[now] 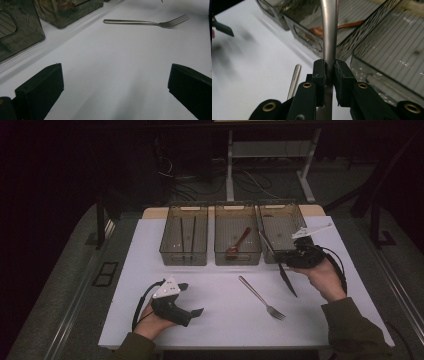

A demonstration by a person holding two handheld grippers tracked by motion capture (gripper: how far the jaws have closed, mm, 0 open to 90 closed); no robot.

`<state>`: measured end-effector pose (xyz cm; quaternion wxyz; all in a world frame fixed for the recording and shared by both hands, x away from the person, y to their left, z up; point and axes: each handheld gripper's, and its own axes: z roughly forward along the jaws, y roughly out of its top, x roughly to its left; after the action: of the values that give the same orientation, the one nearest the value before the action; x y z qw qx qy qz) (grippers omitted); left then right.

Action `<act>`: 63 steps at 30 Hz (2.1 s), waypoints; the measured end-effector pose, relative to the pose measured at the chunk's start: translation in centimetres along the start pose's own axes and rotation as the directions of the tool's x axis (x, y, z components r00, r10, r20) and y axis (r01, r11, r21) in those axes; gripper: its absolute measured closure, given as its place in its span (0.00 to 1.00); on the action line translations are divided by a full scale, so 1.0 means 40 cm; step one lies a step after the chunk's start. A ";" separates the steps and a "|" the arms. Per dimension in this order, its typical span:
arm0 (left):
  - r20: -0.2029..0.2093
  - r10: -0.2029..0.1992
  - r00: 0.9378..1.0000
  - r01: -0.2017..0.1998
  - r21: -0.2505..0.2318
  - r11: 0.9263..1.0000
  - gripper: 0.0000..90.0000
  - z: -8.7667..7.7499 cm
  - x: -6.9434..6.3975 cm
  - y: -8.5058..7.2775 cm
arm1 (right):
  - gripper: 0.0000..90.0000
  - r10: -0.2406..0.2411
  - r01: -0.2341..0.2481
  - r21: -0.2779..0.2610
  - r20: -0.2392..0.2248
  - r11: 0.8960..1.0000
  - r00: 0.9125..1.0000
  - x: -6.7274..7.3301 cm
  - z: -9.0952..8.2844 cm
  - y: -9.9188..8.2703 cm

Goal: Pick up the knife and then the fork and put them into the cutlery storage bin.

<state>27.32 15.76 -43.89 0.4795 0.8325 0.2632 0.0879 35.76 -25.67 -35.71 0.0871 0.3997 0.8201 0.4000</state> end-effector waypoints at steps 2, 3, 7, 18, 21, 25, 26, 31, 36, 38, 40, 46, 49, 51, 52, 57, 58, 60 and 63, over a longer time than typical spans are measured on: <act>0.000 0.003 1.000 -0.003 0.006 1.000 0.00 0.001 0.000 0.000 | 0.87 0.008 -0.008 -0.028 0.002 1.000 1.000 -0.005 -0.009 0.002; 0.001 0.005 1.000 -0.005 0.008 1.000 0.00 0.002 -0.001 0.000 | 0.87 0.010 -0.010 -0.044 0.001 0.999 1.000 -0.008 -0.013 0.002; 0.001 0.002 1.000 -0.002 0.006 1.000 0.00 0.003 -0.002 0.000 | 0.87 0.016 -0.016 -0.090 0.001 0.996 1.000 -0.019 -0.027 0.003; 0.002 0.003 1.000 -0.003 0.009 1.000 0.00 0.005 -0.003 0.000 | 0.87 0.037 -0.030 -0.167 0.037 0.985 0.999 -0.059 -0.073 0.039; 0.002 -0.001 1.000 0.001 0.007 1.000 0.00 0.006 -0.004 0.000 | 0.87 0.040 -0.030 -0.181 0.050 0.983 0.998 -0.073 -0.086 0.062; 0.002 -0.002 1.000 0.002 0.006 1.000 0.00 0.005 -0.004 0.001 | 0.87 0.048 -0.035 -0.188 0.068 0.982 0.997 -0.092 -0.102 0.094; 0.002 0.000 1.000 0.000 0.008 1.000 0.00 0.005 -0.004 0.001 | 0.87 0.050 -0.036 -0.193 0.072 0.980 0.996 -0.097 -0.106 0.101; 0.003 -0.002 1.000 0.002 0.007 1.000 0.00 0.007 -0.005 0.001 | 0.87 0.057 -0.033 -0.219 0.103 0.975 0.993 -0.123 -0.119 0.142; 0.002 0.002 1.000 -0.002 0.013 1.000 0.00 0.008 -0.005 0.001 | 0.87 0.053 -0.019 -0.233 0.142 0.972 0.988 -0.154 -0.115 0.184; 0.001 0.005 1.000 -0.005 0.015 1.000 0.00 0.007 -0.006 0.001 | 0.87 0.054 -0.016 -0.240 0.154 0.971 0.987 -0.168 -0.111 0.199; 0.001 0.004 1.000 -0.004 0.012 1.000 0.00 0.007 -0.005 0.001 | 0.87 0.057 -0.015 -0.241 0.172 0.970 0.983 -0.182 -0.103 0.212; -0.001 0.005 1.000 -0.005 0.012 1.000 0.00 0.007 -0.004 0.001 | 0.87 0.074 -0.022 -0.251 0.198 0.968 0.977 -0.235 -0.065 0.228; -0.001 0.004 1.000 -0.004 0.014 1.000 0.00 0.007 -0.005 0.000 | 0.87 0.086 -0.035 -0.239 0.205 0.970 0.975 -0.257 -0.044 0.222; -0.001 0.005 1.000 -0.005 0.015 1.000 0.00 0.006 -0.005 0.000 | 0.87 0.090 -0.041 -0.223 0.215 0.974 0.972 -0.268 -0.031 0.215; -0.001 0.005 1.000 -0.005 0.015 1.000 0.00 0.006 -0.005 0.000 | 0.87 0.093 -0.045 -0.216 0.217 0.975 0.972 -0.274 -0.025 0.211; -0.003 0.003 1.000 -0.003 0.014 1.000 0.00 0.006 -0.006 0.000 | 0.87 0.095 -0.054 -0.187 0.218 0.981 0.971 -0.289 -0.004 0.190; -0.003 0.003 1.000 -0.003 0.014 1.000 0.00 0.007 -0.007 0.000 | 0.87 0.094 -0.055 -0.181 0.218 0.982 0.971 -0.292 0.001 0.182; -0.003 0.003 1.000 -0.003 0.015 1.000 0.00 0.007 -0.007 0.000 | 0.87 0.097 -0.061 -0.166 0.218 0.984 0.971 -0.297 0.009 0.171; -0.003 0.003 1.000 -0.003 0.017 1.000 0.00 0.008 -0.008 0.000 | 0.87 0.100 -0.069 -0.145 0.217 0.987 0.971 -0.302 0.021 0.156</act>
<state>27.17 15.37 -44.02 0.4721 0.8368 0.2631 0.0876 47.83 -31.72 -33.89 0.1886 0.4699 0.7581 0.4110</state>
